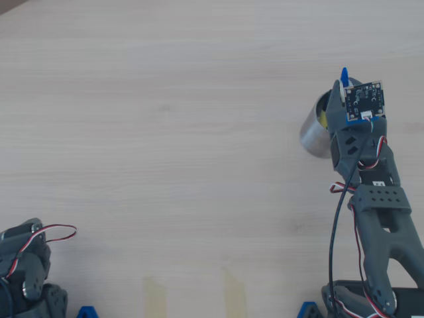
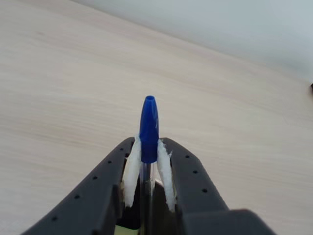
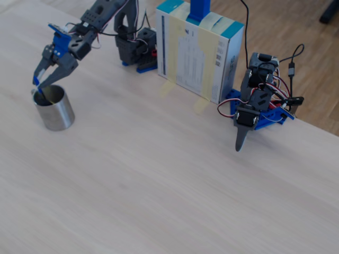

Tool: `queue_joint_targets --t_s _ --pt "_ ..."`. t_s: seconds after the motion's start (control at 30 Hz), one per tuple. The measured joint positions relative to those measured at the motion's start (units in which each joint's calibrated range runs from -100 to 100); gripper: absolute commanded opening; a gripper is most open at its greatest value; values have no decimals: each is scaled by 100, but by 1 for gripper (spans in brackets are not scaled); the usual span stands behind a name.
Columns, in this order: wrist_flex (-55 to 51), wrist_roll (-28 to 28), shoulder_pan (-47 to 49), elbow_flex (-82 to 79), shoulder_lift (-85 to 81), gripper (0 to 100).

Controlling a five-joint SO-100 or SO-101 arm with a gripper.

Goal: Grab the blue pen and put it in the silver cup.

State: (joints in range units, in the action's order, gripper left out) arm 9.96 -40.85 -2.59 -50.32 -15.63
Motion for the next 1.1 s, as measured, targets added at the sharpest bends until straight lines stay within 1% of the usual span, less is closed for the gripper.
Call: queue_joint_targets --t_s 0.4,1.1 --pt "8 0 50 -550 58 2" --pt "8 0 67 -559 58 2"
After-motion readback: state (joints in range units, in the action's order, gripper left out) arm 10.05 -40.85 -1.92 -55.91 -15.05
